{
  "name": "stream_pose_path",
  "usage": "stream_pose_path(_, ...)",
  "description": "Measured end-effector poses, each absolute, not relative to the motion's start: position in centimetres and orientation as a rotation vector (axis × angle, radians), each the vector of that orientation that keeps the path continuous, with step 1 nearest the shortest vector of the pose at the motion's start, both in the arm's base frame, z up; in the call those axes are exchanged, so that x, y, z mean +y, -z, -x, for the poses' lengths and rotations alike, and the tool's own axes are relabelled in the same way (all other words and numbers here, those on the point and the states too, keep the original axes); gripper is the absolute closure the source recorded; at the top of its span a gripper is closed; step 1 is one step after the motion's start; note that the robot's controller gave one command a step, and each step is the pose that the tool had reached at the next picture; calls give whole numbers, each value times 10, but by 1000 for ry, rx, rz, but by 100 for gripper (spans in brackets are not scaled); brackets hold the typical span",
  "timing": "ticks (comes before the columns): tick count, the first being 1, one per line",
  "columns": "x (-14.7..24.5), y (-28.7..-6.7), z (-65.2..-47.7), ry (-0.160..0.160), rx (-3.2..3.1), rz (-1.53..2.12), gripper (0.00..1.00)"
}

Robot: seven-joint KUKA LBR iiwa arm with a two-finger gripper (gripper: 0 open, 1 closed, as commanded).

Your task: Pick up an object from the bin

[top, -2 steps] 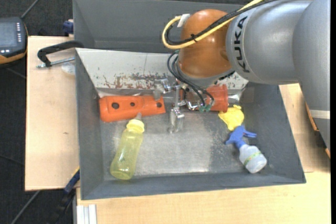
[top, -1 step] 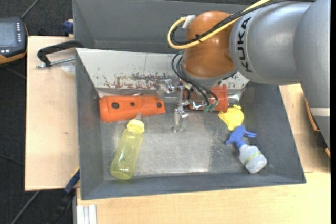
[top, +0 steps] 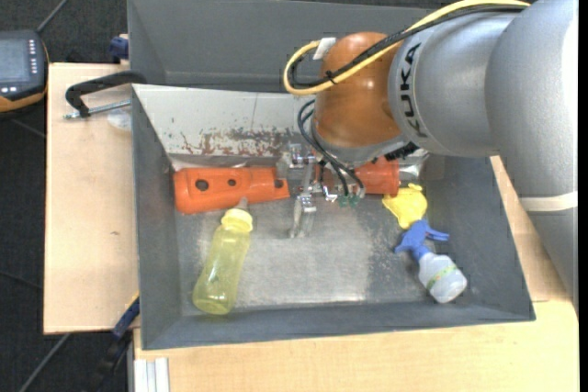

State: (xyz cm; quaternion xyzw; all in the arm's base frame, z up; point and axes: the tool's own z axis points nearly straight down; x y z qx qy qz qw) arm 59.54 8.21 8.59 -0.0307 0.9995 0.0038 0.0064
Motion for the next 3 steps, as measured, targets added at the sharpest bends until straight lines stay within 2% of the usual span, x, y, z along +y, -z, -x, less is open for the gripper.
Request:
stream_pose_path(1, 96, -73, -599, -2, 3114, 183, 100)
stream_pose_path(2, 96, -73, -599, -2, 3114, 182, 100)
stream_pose_path(3, 92, -101, -601, -5, 3113, 181, 100)
